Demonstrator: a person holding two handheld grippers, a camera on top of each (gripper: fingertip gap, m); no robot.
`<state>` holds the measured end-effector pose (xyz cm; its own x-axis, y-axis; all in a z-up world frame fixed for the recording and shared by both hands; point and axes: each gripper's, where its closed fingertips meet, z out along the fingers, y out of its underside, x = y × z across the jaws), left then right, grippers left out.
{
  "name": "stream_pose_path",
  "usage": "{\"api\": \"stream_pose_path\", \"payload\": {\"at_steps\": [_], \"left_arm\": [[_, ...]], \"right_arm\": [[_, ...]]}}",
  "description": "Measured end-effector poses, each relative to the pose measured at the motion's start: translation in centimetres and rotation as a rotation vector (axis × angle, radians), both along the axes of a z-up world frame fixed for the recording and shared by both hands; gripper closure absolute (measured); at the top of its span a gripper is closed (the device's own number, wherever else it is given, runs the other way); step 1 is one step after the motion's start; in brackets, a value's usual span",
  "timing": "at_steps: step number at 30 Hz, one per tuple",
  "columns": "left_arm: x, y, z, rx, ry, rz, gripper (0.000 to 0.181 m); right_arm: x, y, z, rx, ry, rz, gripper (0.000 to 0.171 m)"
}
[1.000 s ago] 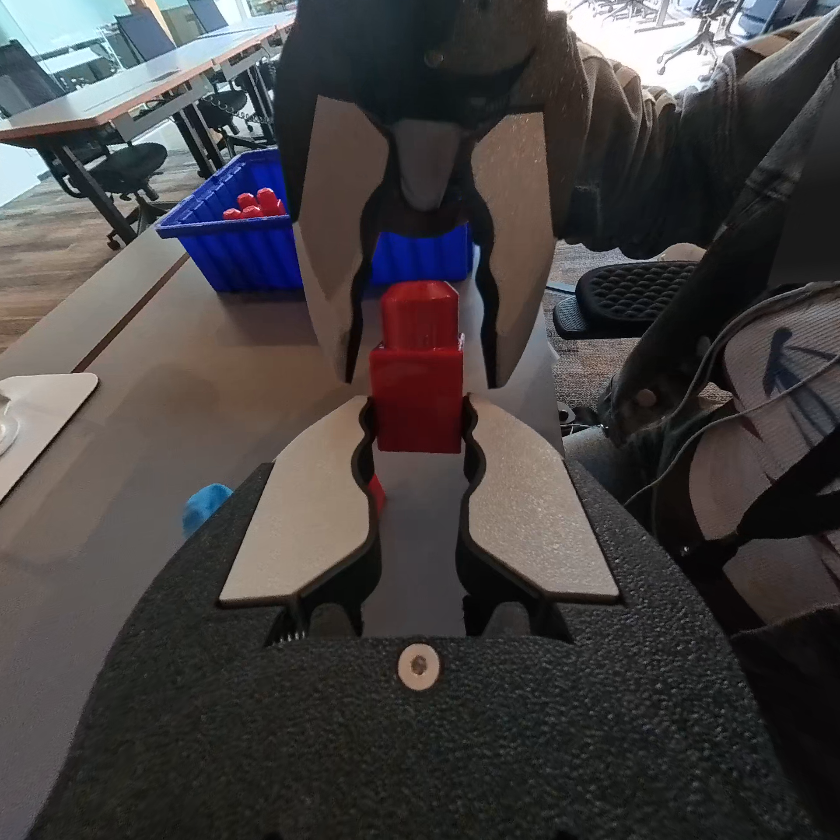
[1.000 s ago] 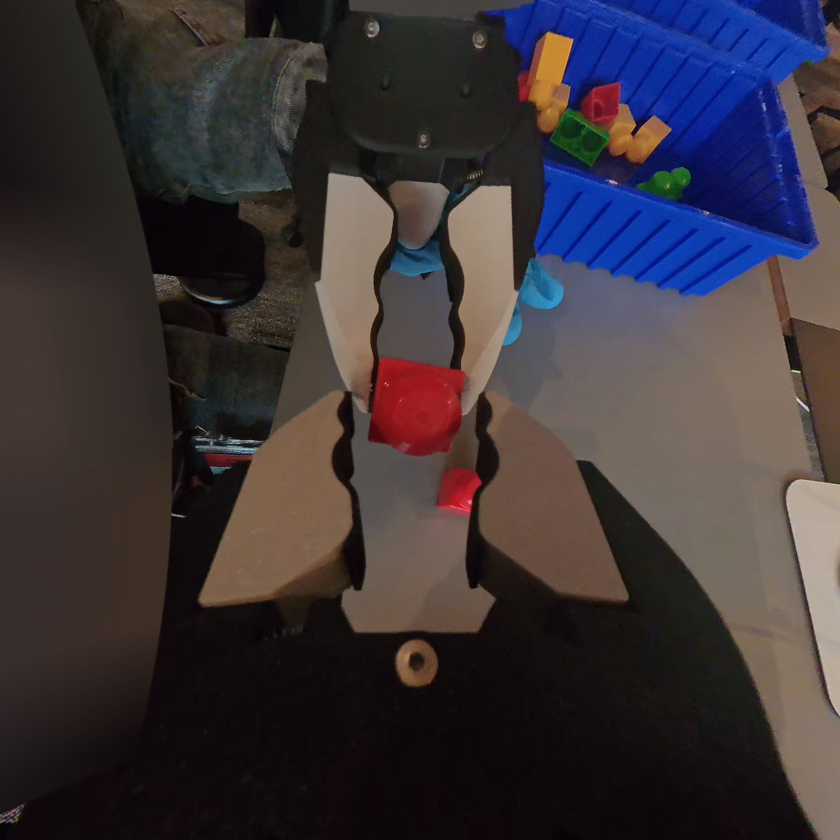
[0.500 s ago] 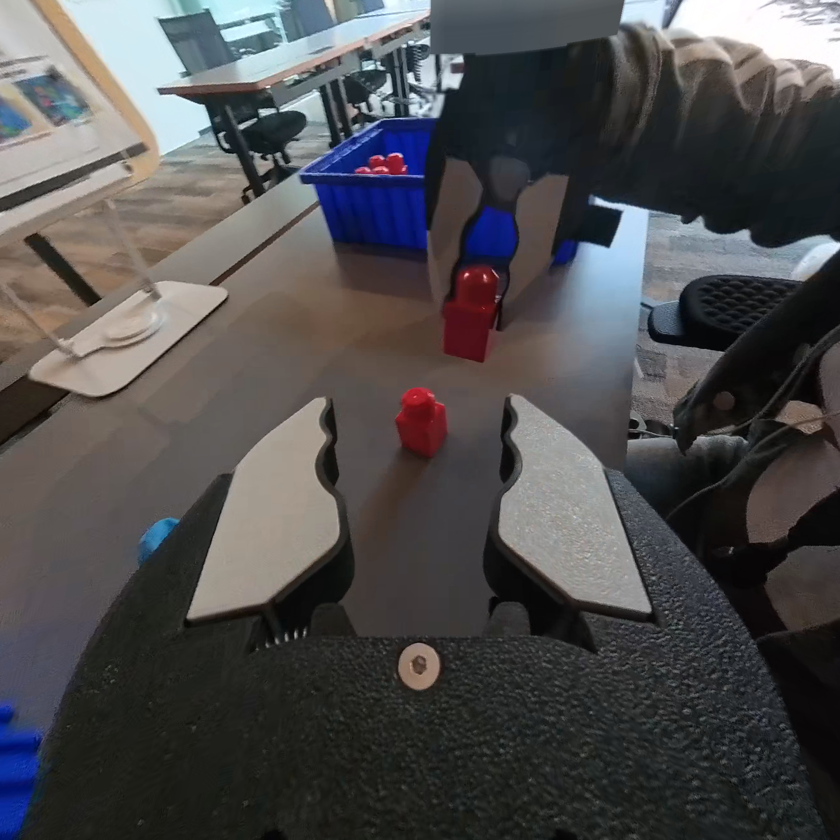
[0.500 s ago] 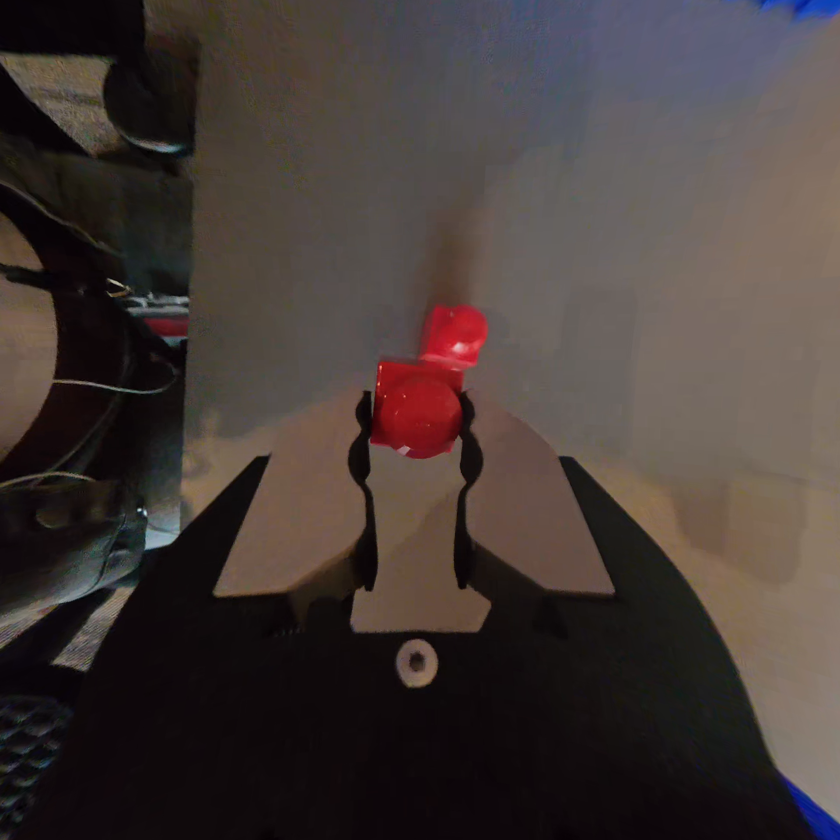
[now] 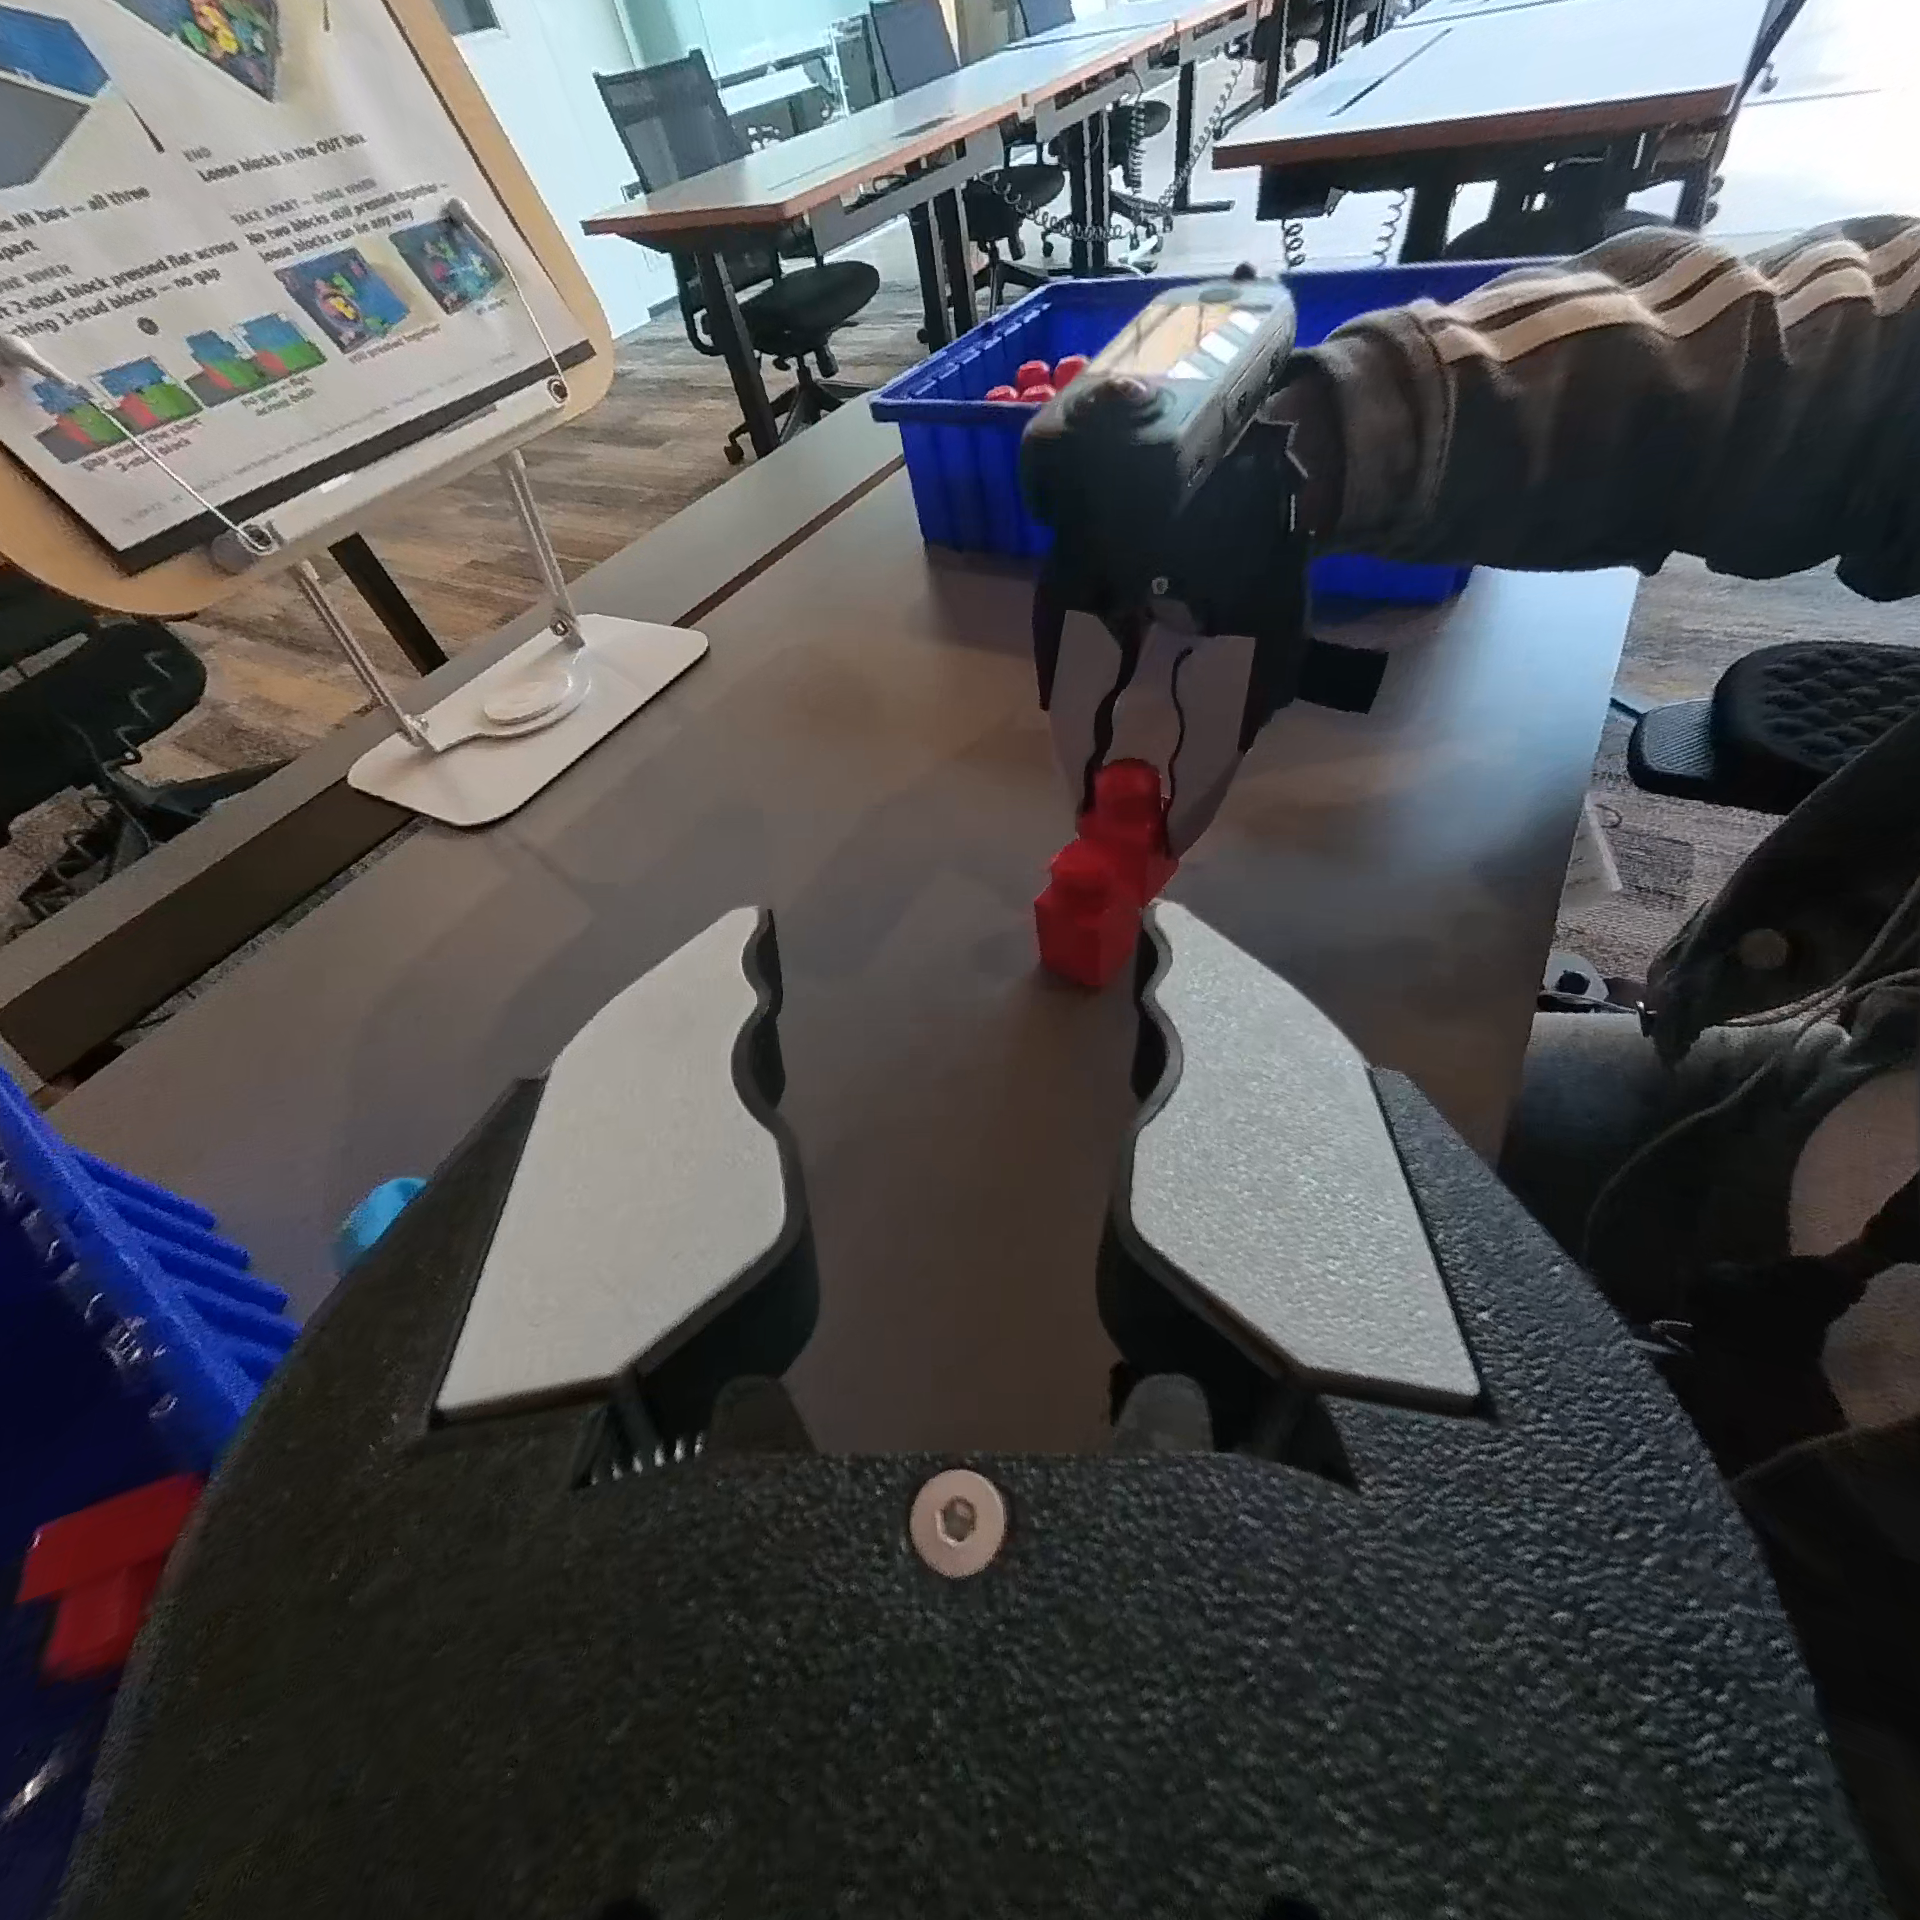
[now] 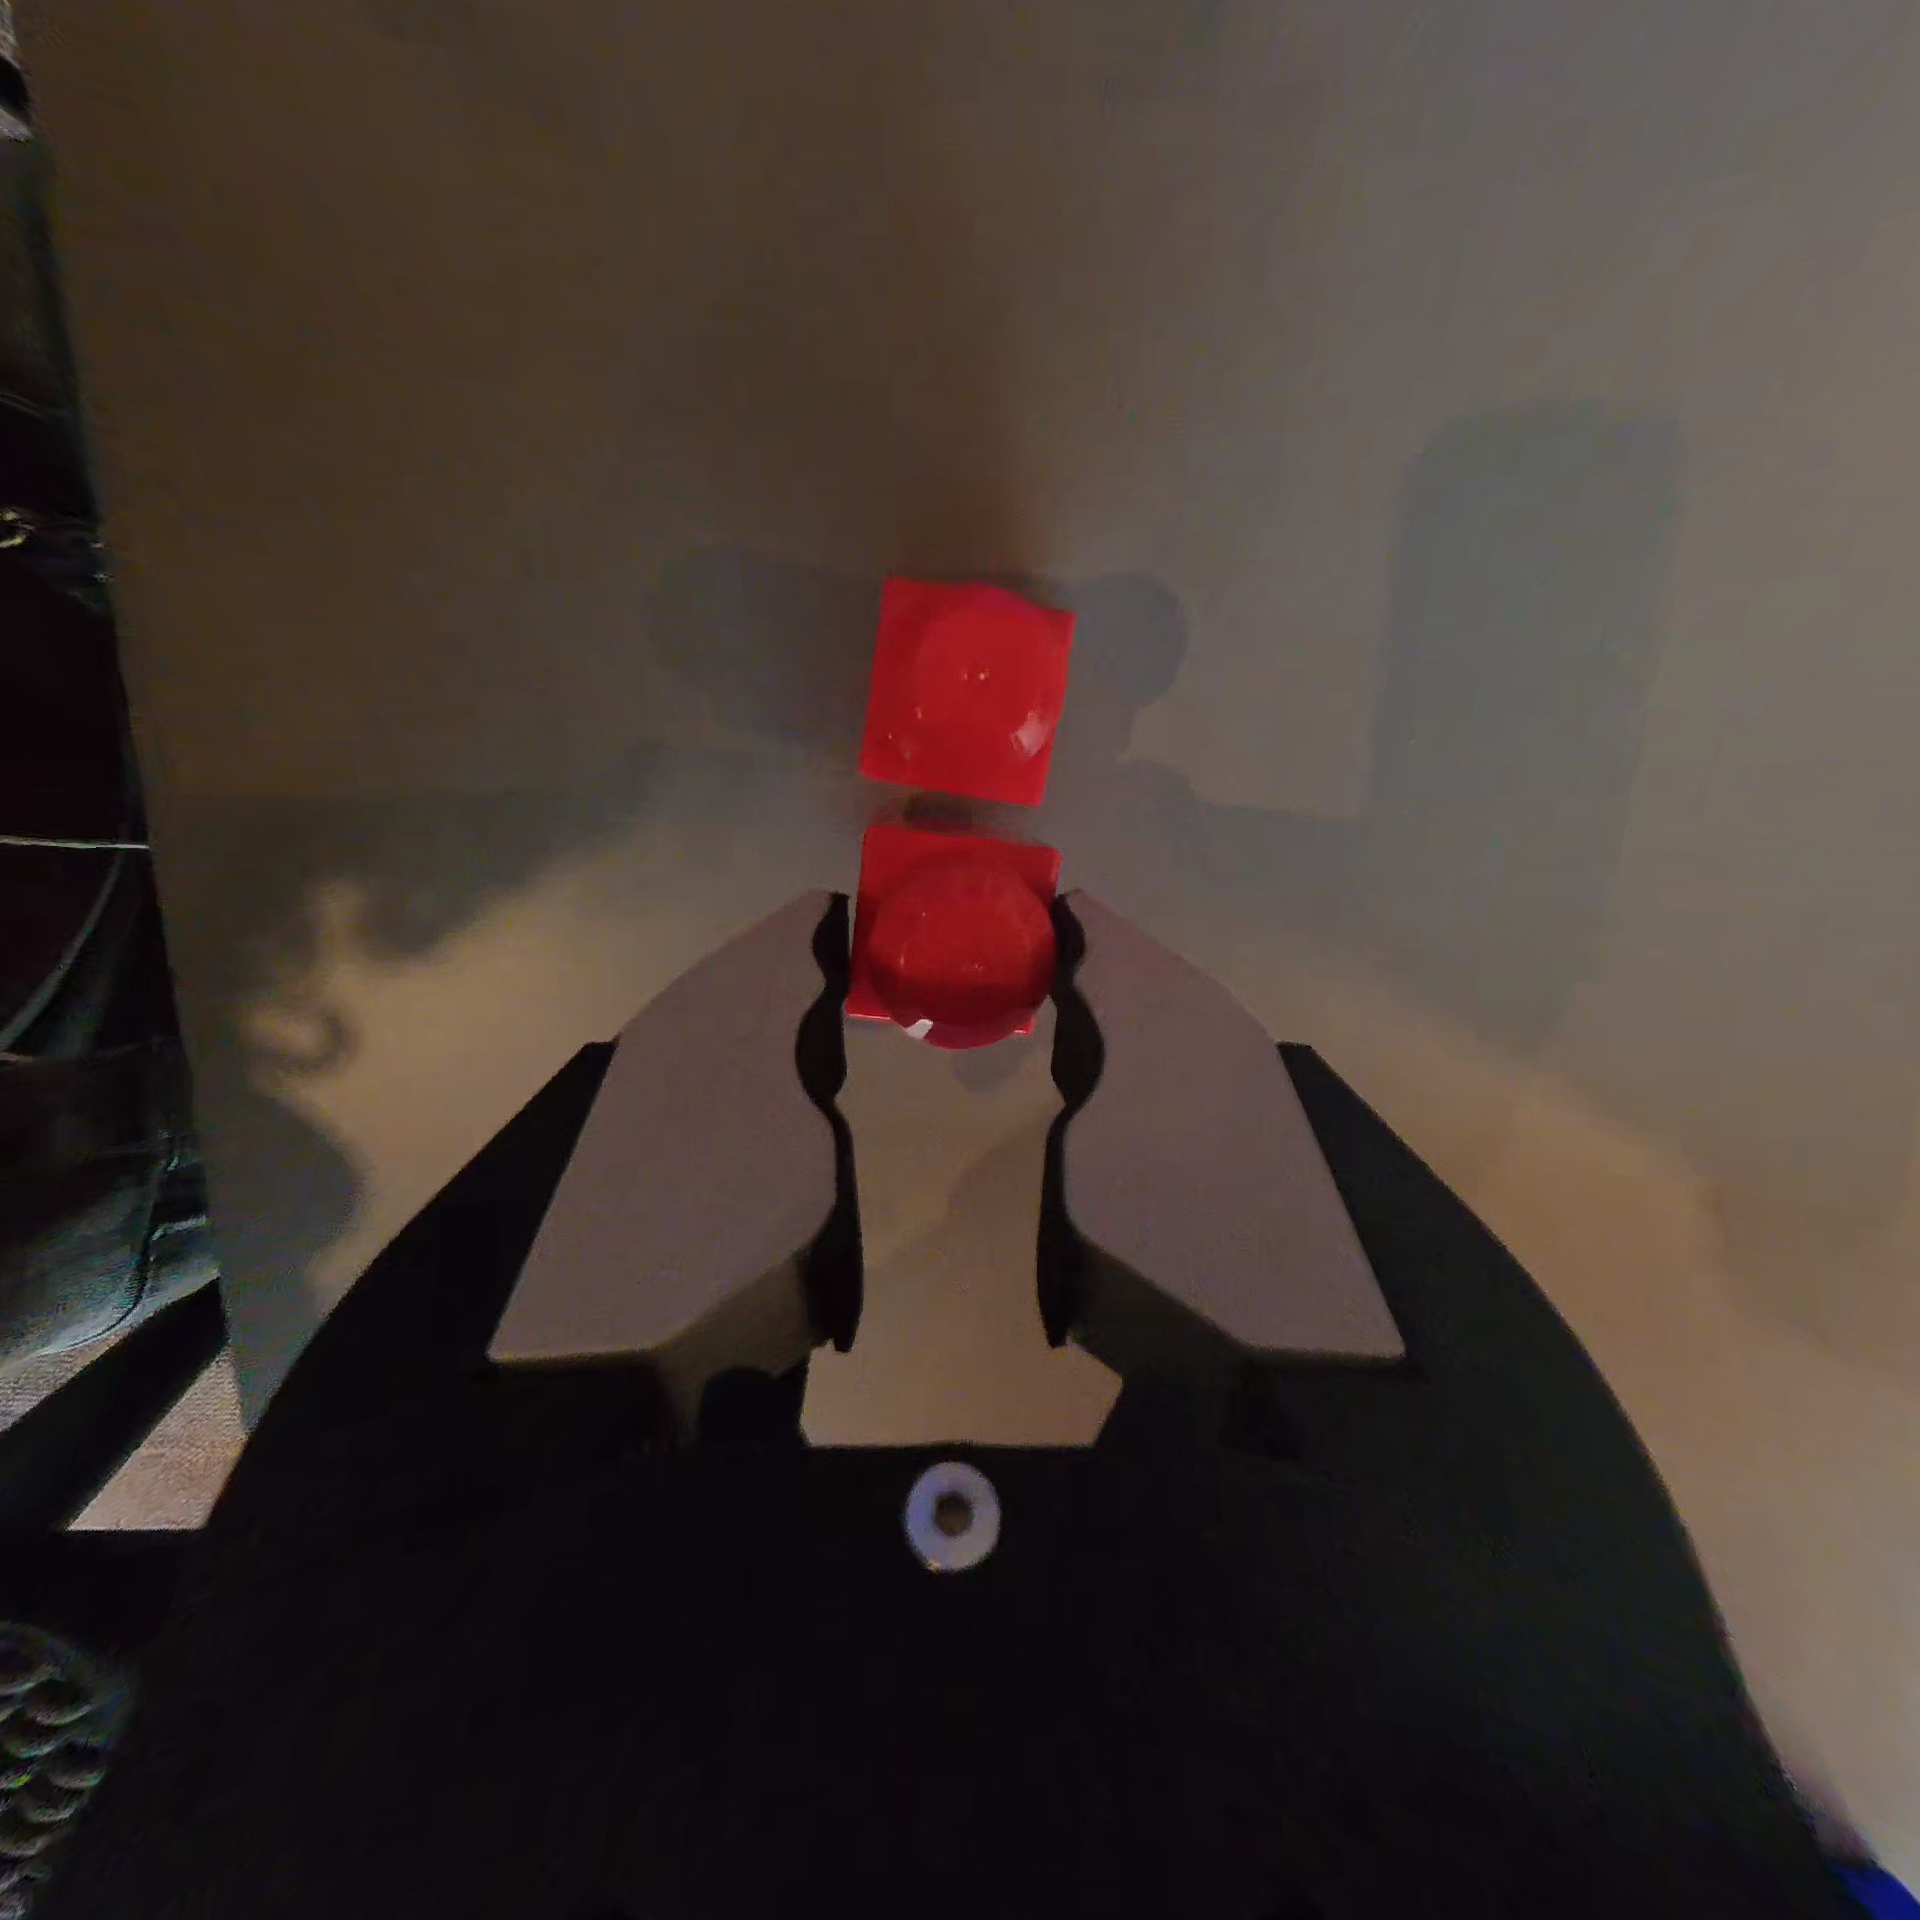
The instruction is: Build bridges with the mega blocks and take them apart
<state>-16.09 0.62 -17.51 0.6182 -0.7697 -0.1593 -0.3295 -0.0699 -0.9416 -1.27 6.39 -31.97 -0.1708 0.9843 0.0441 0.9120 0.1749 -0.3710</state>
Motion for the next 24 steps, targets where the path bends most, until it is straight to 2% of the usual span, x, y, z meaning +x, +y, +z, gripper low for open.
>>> {"api": "stream_pose_path", "payload": {"at_steps": [24], "left_arm": [[-1.1,-0.1,0.2,0.017,0.002,0.017,0.118]], "right_arm": [[-1.1,-0.1,-0.7,0.023,-0.051,0.049,0.135]]}}
